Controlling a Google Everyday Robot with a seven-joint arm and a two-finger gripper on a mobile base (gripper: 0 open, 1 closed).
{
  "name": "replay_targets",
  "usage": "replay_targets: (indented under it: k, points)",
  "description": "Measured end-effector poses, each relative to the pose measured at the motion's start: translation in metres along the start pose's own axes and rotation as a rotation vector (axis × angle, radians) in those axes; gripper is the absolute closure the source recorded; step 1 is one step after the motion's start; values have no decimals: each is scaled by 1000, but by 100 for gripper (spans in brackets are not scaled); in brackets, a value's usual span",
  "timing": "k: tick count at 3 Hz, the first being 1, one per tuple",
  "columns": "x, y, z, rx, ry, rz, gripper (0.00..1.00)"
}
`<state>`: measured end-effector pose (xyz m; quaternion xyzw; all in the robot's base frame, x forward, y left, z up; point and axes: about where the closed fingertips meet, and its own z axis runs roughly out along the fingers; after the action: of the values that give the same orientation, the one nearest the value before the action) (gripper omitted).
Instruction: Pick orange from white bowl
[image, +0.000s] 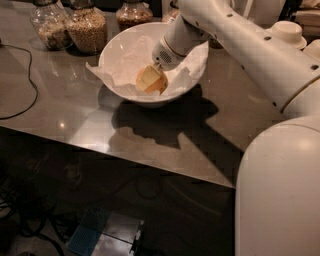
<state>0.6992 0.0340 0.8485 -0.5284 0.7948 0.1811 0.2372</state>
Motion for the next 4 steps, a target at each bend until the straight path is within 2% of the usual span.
replay_targets:
  k: [1,2,3,4]
  points:
    - [7,7,-28,44,-43,4,100]
    - [-7,28,-91,141,-171,-65,100]
    - [-37,56,-162,242,-308,-186,100]
    - [-58,72,-201,275,-357,-265,100]
